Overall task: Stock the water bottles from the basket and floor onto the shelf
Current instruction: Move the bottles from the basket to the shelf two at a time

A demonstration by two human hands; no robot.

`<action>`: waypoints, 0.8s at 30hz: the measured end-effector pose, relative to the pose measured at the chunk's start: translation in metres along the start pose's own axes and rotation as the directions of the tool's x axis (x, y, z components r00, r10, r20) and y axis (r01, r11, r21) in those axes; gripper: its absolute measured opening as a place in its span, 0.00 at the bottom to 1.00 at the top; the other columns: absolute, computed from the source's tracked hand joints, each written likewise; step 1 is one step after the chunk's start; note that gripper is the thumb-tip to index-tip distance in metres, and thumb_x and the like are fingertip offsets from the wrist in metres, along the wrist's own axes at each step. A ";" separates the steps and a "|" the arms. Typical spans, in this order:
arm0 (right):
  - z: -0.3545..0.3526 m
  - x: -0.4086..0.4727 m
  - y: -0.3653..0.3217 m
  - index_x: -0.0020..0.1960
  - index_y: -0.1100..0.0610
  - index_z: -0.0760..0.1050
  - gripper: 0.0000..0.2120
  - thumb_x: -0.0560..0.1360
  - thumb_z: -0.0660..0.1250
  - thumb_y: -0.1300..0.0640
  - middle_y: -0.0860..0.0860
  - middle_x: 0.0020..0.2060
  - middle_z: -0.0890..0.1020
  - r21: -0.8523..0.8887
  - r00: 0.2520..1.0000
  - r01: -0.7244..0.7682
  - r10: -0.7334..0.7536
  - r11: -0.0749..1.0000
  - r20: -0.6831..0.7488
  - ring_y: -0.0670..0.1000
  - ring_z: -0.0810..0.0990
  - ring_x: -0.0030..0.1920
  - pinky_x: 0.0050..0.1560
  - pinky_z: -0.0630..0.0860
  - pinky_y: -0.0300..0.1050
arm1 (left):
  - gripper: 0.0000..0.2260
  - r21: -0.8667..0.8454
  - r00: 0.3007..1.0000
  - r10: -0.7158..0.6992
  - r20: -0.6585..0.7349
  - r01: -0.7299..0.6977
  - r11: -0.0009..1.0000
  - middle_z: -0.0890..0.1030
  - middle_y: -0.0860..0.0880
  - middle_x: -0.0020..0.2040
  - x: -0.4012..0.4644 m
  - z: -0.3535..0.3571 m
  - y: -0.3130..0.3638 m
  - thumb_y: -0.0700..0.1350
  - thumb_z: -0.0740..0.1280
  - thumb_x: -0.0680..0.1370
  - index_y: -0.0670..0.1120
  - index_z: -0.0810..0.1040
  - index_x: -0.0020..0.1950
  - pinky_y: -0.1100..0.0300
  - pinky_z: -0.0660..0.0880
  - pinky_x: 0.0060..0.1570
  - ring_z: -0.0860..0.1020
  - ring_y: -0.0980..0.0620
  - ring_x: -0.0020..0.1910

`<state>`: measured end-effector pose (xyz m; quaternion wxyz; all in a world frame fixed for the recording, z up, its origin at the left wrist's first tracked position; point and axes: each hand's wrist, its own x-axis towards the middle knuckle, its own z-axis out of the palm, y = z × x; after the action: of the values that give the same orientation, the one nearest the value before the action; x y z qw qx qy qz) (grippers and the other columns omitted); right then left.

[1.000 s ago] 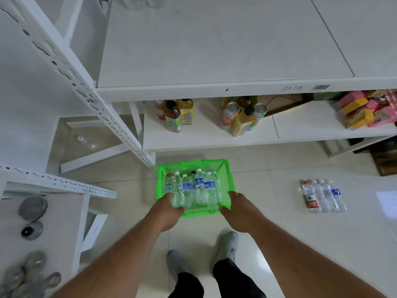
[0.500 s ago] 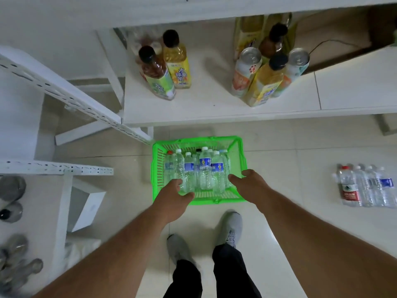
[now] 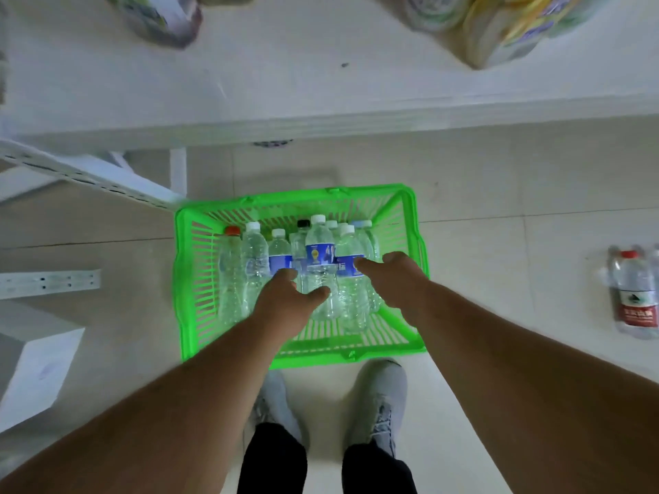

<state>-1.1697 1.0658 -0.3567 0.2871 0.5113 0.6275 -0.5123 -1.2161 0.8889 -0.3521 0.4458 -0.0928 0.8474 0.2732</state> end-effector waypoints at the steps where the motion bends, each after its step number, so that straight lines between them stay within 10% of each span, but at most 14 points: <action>1: 0.007 0.014 0.002 0.69 0.62 0.67 0.31 0.75 0.69 0.43 0.56 0.41 0.75 -0.015 1.000 0.006 -0.006 1.000 -0.008 0.53 0.73 0.36 0.36 0.68 0.44 | 0.36 0.001 1.000 0.000 -0.001 0.000 1.000 0.73 0.42 0.70 0.014 0.008 -0.005 0.58 0.75 0.71 0.44 0.66 0.74 0.54 0.72 0.64 0.74 0.45 0.66; 8: 0.031 0.090 0.017 0.38 0.56 0.70 0.18 0.75 0.70 0.44 0.49 0.28 0.71 -0.113 0.997 0.039 -0.047 0.993 -0.063 0.46 0.68 0.25 0.18 0.60 0.34 | 0.40 0.014 0.999 -0.025 0.032 0.024 1.000 0.71 0.44 0.72 0.084 0.055 -0.037 0.61 0.74 0.70 0.45 0.64 0.75 0.58 0.69 0.55 0.73 0.45 0.67; 17: 0.046 0.127 0.027 0.40 0.58 0.73 0.23 0.70 0.72 0.37 0.50 0.26 0.70 -0.140 1.000 0.019 -0.021 0.990 -0.017 0.48 0.66 0.22 0.25 0.63 0.36 | 0.46 0.027 0.997 -0.067 0.027 0.066 0.997 0.69 0.44 0.73 0.116 0.080 -0.054 0.64 0.76 0.66 0.43 0.64 0.75 0.61 0.66 0.49 0.74 0.45 0.66; 24: 0.045 0.138 0.033 0.37 0.57 0.77 0.22 0.65 0.78 0.39 0.46 0.21 0.72 -0.177 0.994 0.103 -0.108 0.979 -0.022 0.42 0.65 0.13 0.16 0.59 0.30 | 0.43 0.025 0.995 -0.049 0.088 0.047 0.999 0.67 0.46 0.74 0.124 0.072 -0.059 0.59 0.75 0.68 0.44 0.60 0.77 0.66 0.65 0.31 0.70 0.62 0.38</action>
<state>-1.1893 1.0695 -0.5041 0.2934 0.4580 0.7009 -0.4615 -1.2144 0.8899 -0.5068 0.4902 -0.0957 0.8276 0.2564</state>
